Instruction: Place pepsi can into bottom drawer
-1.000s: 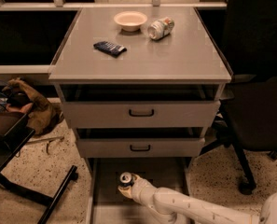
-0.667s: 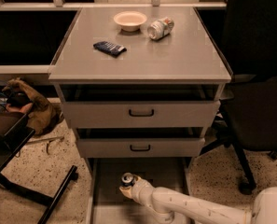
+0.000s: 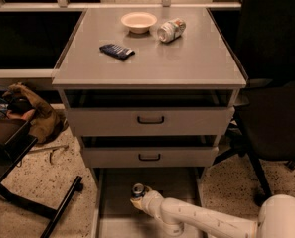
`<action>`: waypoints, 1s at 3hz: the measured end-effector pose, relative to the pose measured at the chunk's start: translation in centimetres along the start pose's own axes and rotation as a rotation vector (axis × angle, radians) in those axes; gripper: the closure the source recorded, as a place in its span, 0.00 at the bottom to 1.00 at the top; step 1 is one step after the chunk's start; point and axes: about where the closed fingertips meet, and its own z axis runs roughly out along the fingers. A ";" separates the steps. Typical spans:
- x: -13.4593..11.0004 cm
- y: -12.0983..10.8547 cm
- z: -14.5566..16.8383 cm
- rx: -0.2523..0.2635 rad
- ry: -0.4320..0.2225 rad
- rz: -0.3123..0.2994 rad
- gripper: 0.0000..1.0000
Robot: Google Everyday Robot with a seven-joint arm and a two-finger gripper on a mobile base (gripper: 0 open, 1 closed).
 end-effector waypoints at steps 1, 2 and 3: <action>2.0 -2.1 2.6 0.047 -0.022 0.093 1.00; 4.0 -2.9 5.1 0.062 -0.045 0.177 1.00; 5.8 -2.9 6.7 0.064 -0.047 0.220 1.00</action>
Offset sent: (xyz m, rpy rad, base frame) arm 0.0489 -0.0225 -0.0968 0.1881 0.0397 -0.2324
